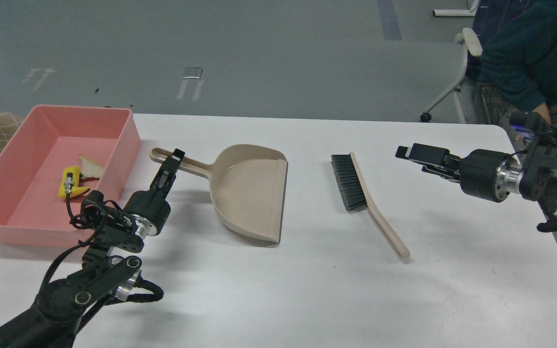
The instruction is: Sweep and dump garbage into bin
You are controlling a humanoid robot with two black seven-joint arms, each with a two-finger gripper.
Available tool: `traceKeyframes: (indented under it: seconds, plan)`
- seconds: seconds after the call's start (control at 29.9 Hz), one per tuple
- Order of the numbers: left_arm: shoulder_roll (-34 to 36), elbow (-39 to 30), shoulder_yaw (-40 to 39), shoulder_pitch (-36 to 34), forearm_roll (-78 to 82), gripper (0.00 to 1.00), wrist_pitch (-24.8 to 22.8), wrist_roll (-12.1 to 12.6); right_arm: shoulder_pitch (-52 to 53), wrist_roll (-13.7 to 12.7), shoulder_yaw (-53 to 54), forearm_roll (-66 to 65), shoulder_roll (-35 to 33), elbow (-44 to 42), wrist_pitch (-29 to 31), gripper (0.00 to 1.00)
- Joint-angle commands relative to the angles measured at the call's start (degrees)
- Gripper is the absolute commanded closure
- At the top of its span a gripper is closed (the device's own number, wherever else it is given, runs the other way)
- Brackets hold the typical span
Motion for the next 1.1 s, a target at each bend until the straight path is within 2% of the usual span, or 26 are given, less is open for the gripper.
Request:
traceKeyframes:
  seconds: [0.0, 0.03, 0.13, 0.2, 0.47, 0.6, 0.8, 1.07]
  plan:
    - [-0.3, 0.1, 0.0, 0.1, 0.0, 0.28, 0.1, -0.5, -0.1, 0.0, 0.0, 0.0, 0.0, 0.0, 0.0, 0.04]
    - [-0.2, 0.2, 0.0, 0.0, -0.1, 0.16, 0.1, -0.5, -0.1, 0.0, 0.0, 0.0, 0.0, 0.0, 0.0, 0.04]
    - [-0.2, 0.1, 0.0, 0.0, 0.0, 0.06, 0.0, -0.5, -0.1, 0.0, 0.0, 0.1, 0.1, 0.0, 0.0, 0.04]
    - [-0.3, 0.1, 0.0, 0.0, 0.0, 0.04, 0.0, -0.5, -0.2, 0.0, 0.0, 0.2, 0.0, 0.0, 0.0, 0.04]
    - [0.1, -0.3, 3.1, 0.7, -0.1, 0.02, -0.7, -0.8, -0.3, 0.0, 0.1, 0.3, 0.0, -0.2, 0.0, 0.04]
    - [-0.1, -0.2, 3.2, 1.2, -0.1, 0.02, -0.7, -1.8, -0.6, 0.0, 0.2, 0.3, -0.1, 0.0, 0.0, 0.04]
    - [0.3, -1.0, 3.2, 2.7, -0.2, 0.02, -0.7, -1.9, -0.8, 0.0, 0.2, 0.3, -0.1, -0.2, 0.0, 0.04]
    - [5.7, -8.2, 2.7, 7.0, -0.4, 0.02, -1.4, -2.1, -0.8, 0.0, 0.3, 0.3, -0.1, -0.6, 0.0, 0.04]
